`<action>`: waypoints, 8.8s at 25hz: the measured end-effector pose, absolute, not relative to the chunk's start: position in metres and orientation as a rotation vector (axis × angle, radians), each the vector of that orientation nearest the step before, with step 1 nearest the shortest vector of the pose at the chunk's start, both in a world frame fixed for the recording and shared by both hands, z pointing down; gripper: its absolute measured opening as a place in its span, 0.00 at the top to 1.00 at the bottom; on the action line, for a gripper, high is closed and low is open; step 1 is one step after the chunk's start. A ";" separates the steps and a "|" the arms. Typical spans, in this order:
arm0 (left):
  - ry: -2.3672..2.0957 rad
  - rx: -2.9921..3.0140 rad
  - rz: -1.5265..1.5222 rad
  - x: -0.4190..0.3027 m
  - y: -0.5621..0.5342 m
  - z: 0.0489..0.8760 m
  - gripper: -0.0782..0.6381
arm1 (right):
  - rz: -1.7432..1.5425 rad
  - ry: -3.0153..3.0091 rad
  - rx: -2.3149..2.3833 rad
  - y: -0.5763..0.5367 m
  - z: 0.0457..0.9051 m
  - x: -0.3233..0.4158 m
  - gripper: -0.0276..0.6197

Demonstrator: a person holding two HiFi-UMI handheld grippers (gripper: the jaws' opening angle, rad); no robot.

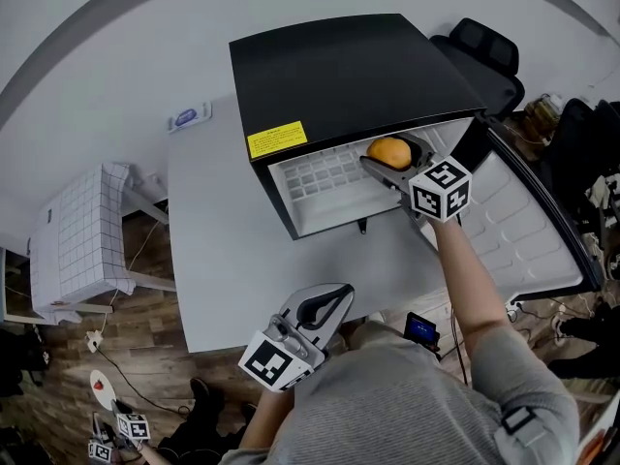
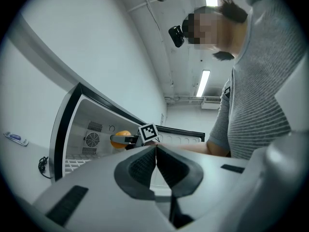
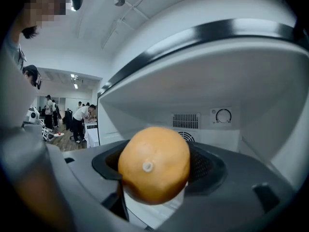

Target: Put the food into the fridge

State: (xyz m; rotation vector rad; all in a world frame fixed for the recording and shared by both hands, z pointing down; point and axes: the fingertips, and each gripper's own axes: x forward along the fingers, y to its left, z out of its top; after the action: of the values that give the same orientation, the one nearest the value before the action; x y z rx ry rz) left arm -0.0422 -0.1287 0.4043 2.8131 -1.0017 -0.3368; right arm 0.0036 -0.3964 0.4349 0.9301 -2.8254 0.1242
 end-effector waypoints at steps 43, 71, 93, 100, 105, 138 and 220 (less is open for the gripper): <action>-1.090 2.742 -0.226 -0.045 -0.138 0.432 0.87 | 0.111 -2.391 1.183 -0.512 0.529 0.036 0.44; -1.089 2.750 -0.226 -0.044 -0.133 0.429 0.87 | 0.101 -2.288 1.098 -0.522 0.553 0.025 0.44; -1.059 2.768 -0.246 -0.046 -0.131 0.428 0.87 | 0.098 -2.332 1.136 -0.513 0.530 0.037 0.44; -1.042 2.776 -0.244 -0.041 -0.131 0.427 0.87 | 0.065 -2.359 1.144 -0.509 0.516 0.037 0.44; -1.031 2.781 -0.239 -0.038 -0.130 0.427 0.87 | 0.050 -2.364 1.148 -0.505 0.512 0.041 0.44; -0.975 2.823 -0.235 -0.017 -0.108 0.422 0.87 | -0.009 -2.494 1.176 -0.433 0.478 0.046 0.44; -0.946 2.834 -0.146 -0.010 -0.087 0.437 0.87 | 0.021 -2.812 1.121 -0.205 0.433 0.062 0.94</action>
State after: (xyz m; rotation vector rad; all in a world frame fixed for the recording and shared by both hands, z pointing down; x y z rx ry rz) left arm -0.0103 -0.0868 0.4374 2.8343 -0.9458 -0.1455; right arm 0.0624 -0.2055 0.4326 1.1210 -2.8116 0.0207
